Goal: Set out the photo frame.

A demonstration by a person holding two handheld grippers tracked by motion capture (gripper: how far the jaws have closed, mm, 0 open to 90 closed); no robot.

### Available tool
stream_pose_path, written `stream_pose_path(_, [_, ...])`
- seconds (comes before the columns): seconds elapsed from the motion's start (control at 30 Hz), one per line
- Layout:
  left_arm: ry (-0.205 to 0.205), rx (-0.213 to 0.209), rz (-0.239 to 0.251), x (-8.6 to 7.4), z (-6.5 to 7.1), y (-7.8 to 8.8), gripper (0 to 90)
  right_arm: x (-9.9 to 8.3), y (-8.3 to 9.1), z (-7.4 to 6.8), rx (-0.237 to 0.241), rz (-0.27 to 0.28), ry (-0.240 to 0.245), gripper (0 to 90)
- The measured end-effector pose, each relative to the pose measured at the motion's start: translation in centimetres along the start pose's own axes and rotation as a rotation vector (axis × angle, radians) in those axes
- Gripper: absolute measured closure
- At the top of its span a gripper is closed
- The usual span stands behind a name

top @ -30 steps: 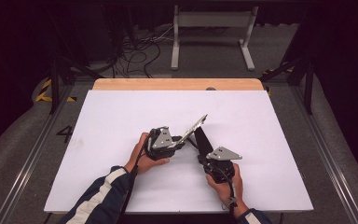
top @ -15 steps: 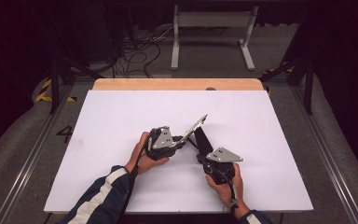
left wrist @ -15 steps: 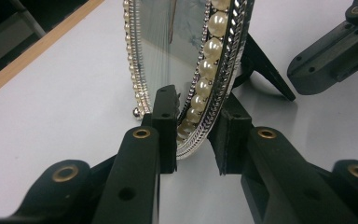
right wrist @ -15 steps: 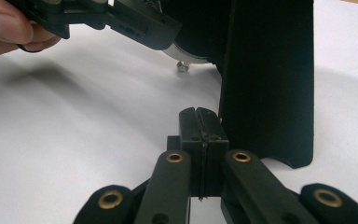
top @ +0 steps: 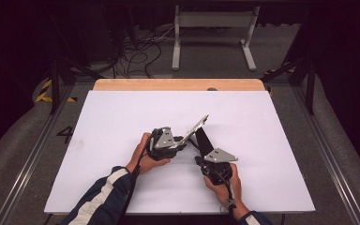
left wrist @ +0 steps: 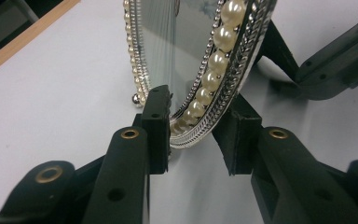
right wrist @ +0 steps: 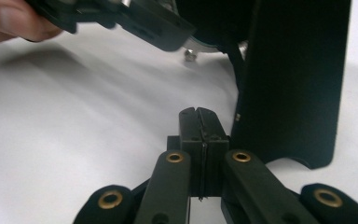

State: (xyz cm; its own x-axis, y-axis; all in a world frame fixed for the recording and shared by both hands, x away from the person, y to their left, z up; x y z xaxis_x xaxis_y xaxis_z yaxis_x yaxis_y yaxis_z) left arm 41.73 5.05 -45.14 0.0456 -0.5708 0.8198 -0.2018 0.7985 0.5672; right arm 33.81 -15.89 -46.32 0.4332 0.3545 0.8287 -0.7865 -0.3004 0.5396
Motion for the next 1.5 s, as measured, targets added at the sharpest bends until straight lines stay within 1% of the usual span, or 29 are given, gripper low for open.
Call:
stream_pose_path(0.1, [-0.007,0.006,0.000,0.0,0.0,0.0,71.3,-0.1,-0.2,0.4,-0.017,-0.011,-0.015,90.0])
stream_pose_path(0.17, [-0.006,0.005,0.000,0.0,0.0,0.0,71.2,-0.1,-0.3,0.6,-0.009,-0.022,-0.022,90.0])
stream_pose_path(0.23, [-0.001,0.002,0.000,0.0,0.0,0.1,71.3,0.0,-0.3,0.3,-0.006,-0.026,-0.006,90.0])
stream_pose_path(0.37, [-0.011,0.011,-0.010,0.1,0.1,0.1,72.3,0.0,-0.5,-0.3,0.004,-0.034,0.013,90.0])
stream_pose_path(0.43, [-0.017,0.014,-0.015,0.1,0.2,0.1,72.6,0.0,-0.6,-0.3,0.002,-0.038,0.007,90.0])
stream_pose_path(0.5, [-0.028,0.019,-0.021,0.2,0.2,0.1,73.1,-0.1,-0.5,-0.1,0.015,-0.041,-0.015,90.0])
stream_pose_path(0.57, [-0.036,0.028,-0.031,0.2,0.2,0.0,73.2,0.0,-0.5,-0.2,0.013,-0.044,-0.013,90.0])
stream_pose_path(0.6, [-0.032,0.032,-0.036,0.2,0.2,-0.1,71.6,0.0,-0.5,-0.3,0.014,-0.043,-0.007,90.0])
stream_pose_path(0.63, [-0.031,0.031,-0.035,0.1,0.2,-0.2,72.4,0.0,-0.5,-0.4,0.015,-0.043,-0.002,90.0])
stream_pose_path(0.7, [-0.025,0.029,-0.033,0.1,0.2,-0.2,72.0,0.1,-0.5,-0.5,0.006,-0.038,0.011,90.0])
stream_pose_path(0.73, [-0.027,0.028,-0.033,0.1,0.1,-0.2,72.0,0.1,-0.5,-0.5,0.004,-0.038,0.007,90.0])
stream_pose_path(0.83, [-0.036,0.035,-0.038,0.1,0.2,-0.2,72.4,0.1,-0.7,-0.4,-0.004,-0.040,-0.004,90.0])
stream_pose_path(0.87, [-0.046,0.036,-0.040,0.1,0.2,-0.2,72.8,0.1,-0.7,-0.4,-0.013,-0.035,0.002,90.0])
stream_pose_path(0.9, [-0.054,0.043,-0.046,0.2,0.3,-0.2,74.0,0.2,-0.6,-0.5,-0.023,-0.033,0.014,90.0])
stream_pose_path(0.93, [-0.054,0.050,-0.053,0.2,0.4,-0.2,74.6,0.3,-0.7,-0.5,-0.025,-0.030,0.015,90.0])
stream_pose_path(0.97, [-0.065,0.058,-0.055,0.3,0.4,-0.2,74.9,0.3,-0.7,-0.4,-0.025,-0.028,0.009,90.0])
stream_pose_path(1.07, [-0.082,0.074,-0.070,0.3,0.6,-0.1,76.6,0.2,-0.9,0.0,-0.037,-0.040,0.004,90.0])
stream_pose_path(1.1, [-0.087,0.079,-0.078,0.4,0.7,-0.1,76.8,0.2,-0.9,0.2,-0.024,-0.039,-0.009,90.0])
stream_pose_path(1.13, [-0.094,0.081,-0.082,0.4,0.8,-0.1,76.8,0.1,-0.9,0.3,-0.021,-0.041,-0.010,90.0])
stream_pose_path(1.2, [-0.097,0.088,-0.089,0.5,0.9,-0.1,76.9,0.1,-0.9,0.3,-0.027,-0.041,0.006,90.0])
stream_pose_path(1.3, [-0.090,0.086,-0.094,0.5,1.1,-0.1,76.9,0.1,-0.9,0.3,-0.027,-0.043,0.008,90.0])
stream_pose_path(1.33, [-0.104,0.091,-0.101,0.6,1.2,0.0,77.0,0.1,-0.9,0.4,-0.021,-0.044,0.005,90.0])
stream_pose_path(1.37, [-0.108,0.093,-0.106,0.6,1.3,0.0,77.0,0.1,-0.8,0.4,-0.019,-0.045,0.004,90.0])
stream_pose_path(1.47, [-0.133,0.130,-0.158,1.1,2.2,0.0,77.9,0.0,-0.8,0.6,-0.010,-0.047,0.010,90.0])
stream_pose_path(1.5, [-0.139,0.129,-0.161,1.1,2.4,0.0,77.6,-0.1,-0.7,0.8,-0.014,-0.050,0.011,90.0])
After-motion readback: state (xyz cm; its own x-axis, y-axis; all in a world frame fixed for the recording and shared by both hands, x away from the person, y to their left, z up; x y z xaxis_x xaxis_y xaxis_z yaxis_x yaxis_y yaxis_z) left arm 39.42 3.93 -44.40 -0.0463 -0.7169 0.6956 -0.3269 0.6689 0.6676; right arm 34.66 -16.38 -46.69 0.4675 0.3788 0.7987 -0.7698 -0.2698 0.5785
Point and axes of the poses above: each handheld gripper's, and its own axes: y roughly backward along the jaws, x roughly out of its top, z roughly to its right, the point moved 1 cm from there along -y, roughly forward along the jaws, and after that the axes turned 13 degrees about -x, right-handed, at the moved point
